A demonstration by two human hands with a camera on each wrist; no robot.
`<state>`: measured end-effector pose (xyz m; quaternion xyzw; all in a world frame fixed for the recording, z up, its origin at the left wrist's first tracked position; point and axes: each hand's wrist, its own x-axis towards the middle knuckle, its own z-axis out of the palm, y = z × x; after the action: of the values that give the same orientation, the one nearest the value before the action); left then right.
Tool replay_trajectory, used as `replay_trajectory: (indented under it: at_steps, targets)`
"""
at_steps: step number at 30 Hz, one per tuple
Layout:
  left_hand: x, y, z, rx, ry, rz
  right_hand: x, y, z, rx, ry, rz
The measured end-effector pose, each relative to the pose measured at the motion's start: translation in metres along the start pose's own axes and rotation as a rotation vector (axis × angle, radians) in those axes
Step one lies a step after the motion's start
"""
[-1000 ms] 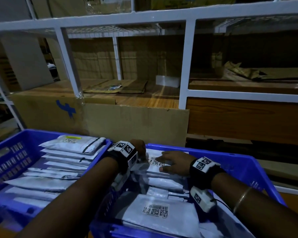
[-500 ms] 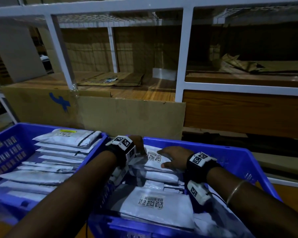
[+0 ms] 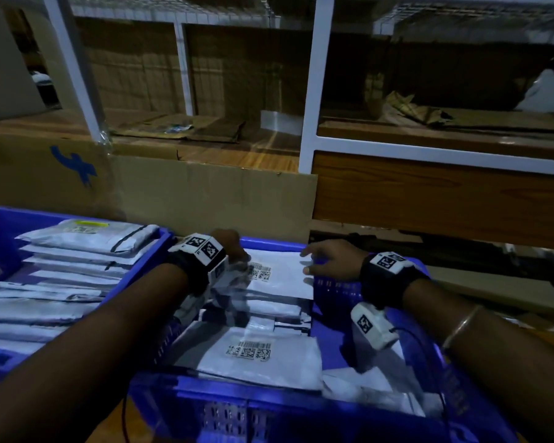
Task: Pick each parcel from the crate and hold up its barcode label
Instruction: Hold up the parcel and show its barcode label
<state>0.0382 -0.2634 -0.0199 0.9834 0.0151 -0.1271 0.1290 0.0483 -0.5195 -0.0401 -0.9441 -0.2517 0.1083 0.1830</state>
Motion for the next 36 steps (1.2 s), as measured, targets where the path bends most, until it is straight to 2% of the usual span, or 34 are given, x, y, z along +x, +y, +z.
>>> replay_trajectory:
  at_steps: [5,8,12,18,21,26,36]
  targets:
    - [-0.01,0.024,-0.002,0.004,0.02,0.104,-0.034,0.024,-0.012,-0.113,-0.106,0.073]
    - [-0.021,0.049,0.003,-0.041,-0.037,0.21,-0.049,0.032,-0.005,-0.202,-0.233,0.094]
    - [-0.024,0.076,0.015,-0.116,-0.126,0.309,-0.062,0.032,0.004,-0.191,-0.349,0.068]
    - [-0.034,0.09,0.024,-0.104,-0.195,0.359,-0.08,0.011,0.027,-0.097,-0.612,0.014]
    - [-0.039,0.092,0.025,-0.096,-0.204,0.366,-0.084,0.002,0.04,-0.148,-0.718,-0.006]
    - [-0.046,0.092,0.024,-0.074,-0.208,0.352,-0.08,-0.006,0.056,-0.3,-0.786,-0.018]
    - [-0.066,0.088,0.012,-0.102,-0.19,0.355,-0.076,-0.003,0.065,-0.21,-0.825,-0.02]
